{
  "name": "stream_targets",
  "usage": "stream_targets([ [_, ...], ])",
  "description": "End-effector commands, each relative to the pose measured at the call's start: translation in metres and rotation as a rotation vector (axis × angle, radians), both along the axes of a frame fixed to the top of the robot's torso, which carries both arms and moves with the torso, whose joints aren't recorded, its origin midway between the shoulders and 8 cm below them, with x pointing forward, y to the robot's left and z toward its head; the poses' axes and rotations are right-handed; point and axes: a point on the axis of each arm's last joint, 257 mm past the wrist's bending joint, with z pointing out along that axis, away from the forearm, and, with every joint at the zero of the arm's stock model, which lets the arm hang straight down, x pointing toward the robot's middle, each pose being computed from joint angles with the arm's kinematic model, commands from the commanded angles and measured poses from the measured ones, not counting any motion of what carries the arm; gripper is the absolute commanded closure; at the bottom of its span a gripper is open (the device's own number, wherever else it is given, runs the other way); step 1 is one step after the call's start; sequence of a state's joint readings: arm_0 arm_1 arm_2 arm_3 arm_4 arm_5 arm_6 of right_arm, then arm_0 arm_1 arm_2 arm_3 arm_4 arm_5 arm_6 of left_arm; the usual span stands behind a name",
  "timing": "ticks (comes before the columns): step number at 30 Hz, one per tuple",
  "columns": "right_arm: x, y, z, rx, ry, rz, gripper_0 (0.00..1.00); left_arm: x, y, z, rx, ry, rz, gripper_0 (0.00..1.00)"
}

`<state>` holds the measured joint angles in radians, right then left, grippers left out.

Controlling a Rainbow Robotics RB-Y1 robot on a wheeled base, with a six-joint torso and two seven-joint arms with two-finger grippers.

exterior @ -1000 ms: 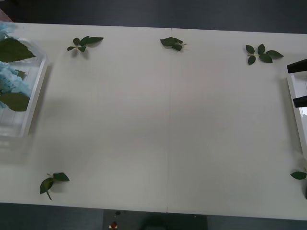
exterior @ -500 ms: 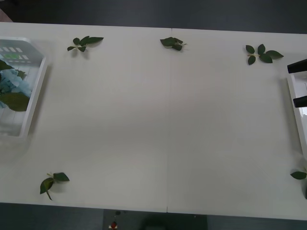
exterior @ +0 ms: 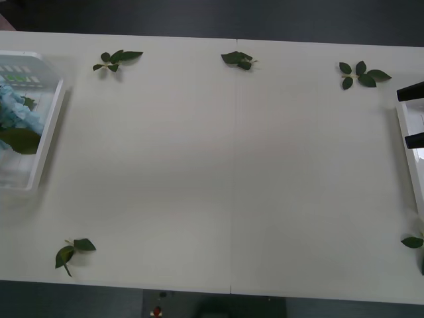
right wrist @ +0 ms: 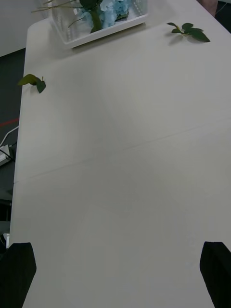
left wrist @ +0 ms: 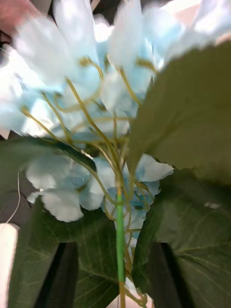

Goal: Put the red flowers into the right box and the blue flowers into the left box

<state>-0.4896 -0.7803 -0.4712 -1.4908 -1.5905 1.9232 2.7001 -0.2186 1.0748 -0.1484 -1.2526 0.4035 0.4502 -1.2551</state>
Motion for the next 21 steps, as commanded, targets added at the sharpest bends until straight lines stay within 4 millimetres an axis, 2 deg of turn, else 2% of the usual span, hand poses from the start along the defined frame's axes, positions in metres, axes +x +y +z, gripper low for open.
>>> stream_targets([
  [1,0.002,0.002,0.011,-0.004,-0.043,0.004,0.00,0.004,0.006,0.013,0.034,-0.017,-0.016,0.54],
  [3,0.002,0.002,0.011,-0.004,-0.043,0.004,0.00,0.005,0.005,0.013,0.034,-0.017,-0.018,0.50],
  [6,0.002,0.002,0.011,-0.004,-0.043,0.004,0.00,0.007,0.001,0.015,0.026,-0.025,-0.026,0.36],
  [9,0.002,0.002,0.011,-0.004,-0.043,0.004,0.00,0.013,-0.014,0.020,-0.033,-0.052,-0.042,0.20],
  [11,0.002,0.002,0.011,-0.004,-0.043,0.004,0.00,0.017,-0.025,0.025,-0.066,-0.069,-0.057,0.15],
  [16,0.002,0.002,0.011,-0.004,-0.043,0.004,0.00,0.026,-0.050,0.038,-0.128,-0.104,-0.096,0.06],
  [17,0.002,0.002,0.011,-0.004,-0.043,0.004,0.00,0.027,-0.057,0.042,-0.144,-0.107,-0.104,0.00],
  [21,0.002,0.002,0.011,-0.004,-0.043,0.004,0.00,0.026,-0.083,0.059,-0.173,-0.088,-0.122,0.00],
])
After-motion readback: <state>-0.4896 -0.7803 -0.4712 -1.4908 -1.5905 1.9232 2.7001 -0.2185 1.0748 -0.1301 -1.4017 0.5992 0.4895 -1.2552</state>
